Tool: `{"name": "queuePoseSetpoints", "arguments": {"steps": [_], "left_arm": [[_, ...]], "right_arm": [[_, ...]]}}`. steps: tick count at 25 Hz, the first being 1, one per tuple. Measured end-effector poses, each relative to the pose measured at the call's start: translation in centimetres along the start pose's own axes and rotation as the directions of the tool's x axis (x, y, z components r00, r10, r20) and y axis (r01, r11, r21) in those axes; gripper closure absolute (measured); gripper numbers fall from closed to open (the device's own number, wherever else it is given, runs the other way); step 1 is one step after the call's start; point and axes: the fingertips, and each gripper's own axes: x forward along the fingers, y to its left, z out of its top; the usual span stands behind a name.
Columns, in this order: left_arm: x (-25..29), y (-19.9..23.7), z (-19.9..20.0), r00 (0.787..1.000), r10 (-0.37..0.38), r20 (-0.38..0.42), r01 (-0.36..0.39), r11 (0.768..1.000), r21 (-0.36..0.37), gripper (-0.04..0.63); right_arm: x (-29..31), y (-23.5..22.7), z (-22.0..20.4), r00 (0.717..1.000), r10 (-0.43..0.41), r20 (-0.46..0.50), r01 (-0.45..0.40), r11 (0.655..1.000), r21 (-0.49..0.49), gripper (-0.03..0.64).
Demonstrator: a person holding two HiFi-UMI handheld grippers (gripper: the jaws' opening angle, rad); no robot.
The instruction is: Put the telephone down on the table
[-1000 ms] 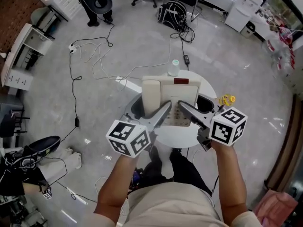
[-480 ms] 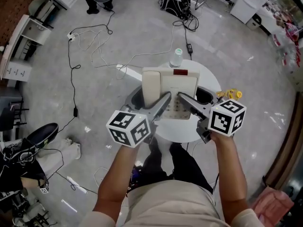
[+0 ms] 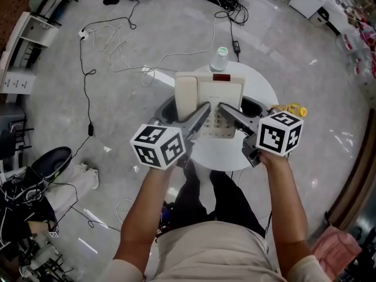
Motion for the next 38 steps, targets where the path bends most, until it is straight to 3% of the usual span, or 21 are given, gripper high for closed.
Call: {"name": "queuePoseSetpoints", "arguments": {"steps": [22,38], "left_arm": [[5.0,6.0,-6.1,0.993,0.058,-0.106,-0.065,0.996,-0.068,0.235],[7.9,9.9,-10.2,0.979,0.081,-0.185,-0.106,0.987,-0.125,0.239]], "right_arm": [[5.4,-6.8,-4.5,0.998,-0.001,-0.056,0.005,0.998,0.063,0.367],[8.6,-11.0,-7.9,0.995,-0.042,-0.086,0.052,0.990,0.128,0.364]]}}
